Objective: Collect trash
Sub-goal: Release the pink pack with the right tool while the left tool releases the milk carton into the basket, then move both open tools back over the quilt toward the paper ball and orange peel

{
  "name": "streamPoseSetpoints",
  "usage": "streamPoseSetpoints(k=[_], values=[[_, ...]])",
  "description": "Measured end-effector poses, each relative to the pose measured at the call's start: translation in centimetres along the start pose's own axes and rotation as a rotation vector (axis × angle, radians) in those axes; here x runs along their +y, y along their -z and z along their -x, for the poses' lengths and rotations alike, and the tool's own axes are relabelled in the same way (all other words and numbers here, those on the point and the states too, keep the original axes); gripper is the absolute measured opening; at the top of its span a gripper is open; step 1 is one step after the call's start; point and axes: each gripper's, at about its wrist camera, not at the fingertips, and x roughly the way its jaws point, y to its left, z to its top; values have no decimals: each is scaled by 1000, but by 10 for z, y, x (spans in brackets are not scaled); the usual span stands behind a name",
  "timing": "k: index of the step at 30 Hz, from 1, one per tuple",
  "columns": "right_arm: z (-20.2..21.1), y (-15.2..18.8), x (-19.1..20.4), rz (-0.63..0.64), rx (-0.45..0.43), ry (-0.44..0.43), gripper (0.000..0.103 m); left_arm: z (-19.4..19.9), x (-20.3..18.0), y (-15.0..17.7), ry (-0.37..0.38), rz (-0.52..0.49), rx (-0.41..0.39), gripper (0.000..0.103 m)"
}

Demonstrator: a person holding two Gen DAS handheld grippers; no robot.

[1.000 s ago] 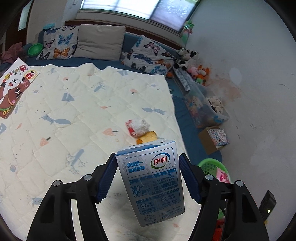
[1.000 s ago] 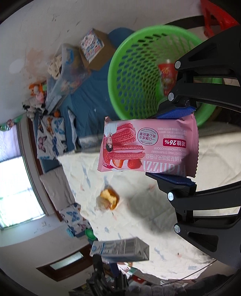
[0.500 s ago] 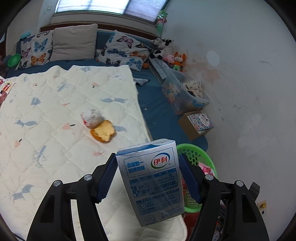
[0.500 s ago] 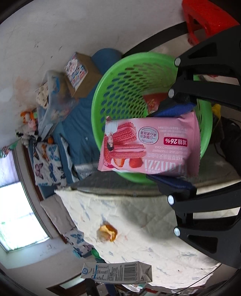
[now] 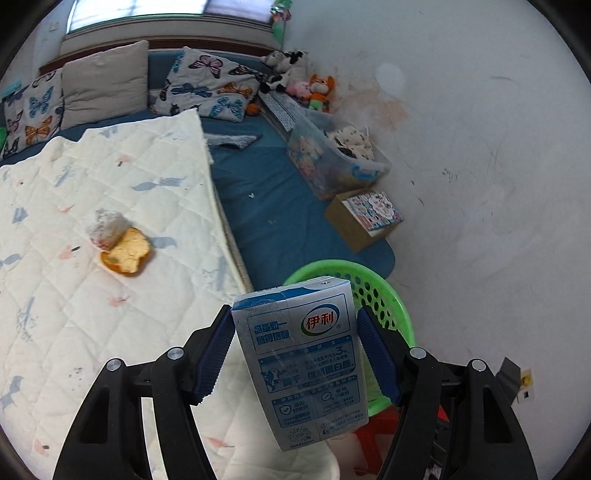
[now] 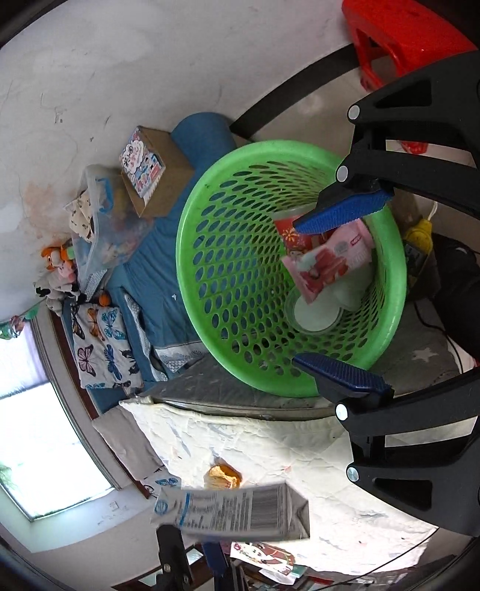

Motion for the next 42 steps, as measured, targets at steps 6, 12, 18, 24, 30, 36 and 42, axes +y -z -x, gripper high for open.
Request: streamPoseSetpoints(k=[6, 12, 18, 24, 30, 36, 42], values=[[11, 2, -2, -1, -16, -5, 72, -22, -18, 3, 35, -32, 36, 66], [23, 6, -7, 1, -39, 6, 74, -49, -35, 12, 77, -55, 94, 66], [27, 8, -16, -22, -45, 11, 74, -68, -41, 18, 109, -50, 126, 66], [30, 11, -18, -28, -46, 15, 74, -75, -43, 27, 136, -55, 162, 77], [30, 11, -11, -14, -47, 5, 74, -59, -34, 30, 111, -89, 130, 79], [26, 6, 7, 24, -43, -17, 74, -38, -3, 27, 37, -85, 81, 79], [19, 0, 33, 70, -36, -44, 74, -18, 42, 17, -57, -45, 36, 79]])
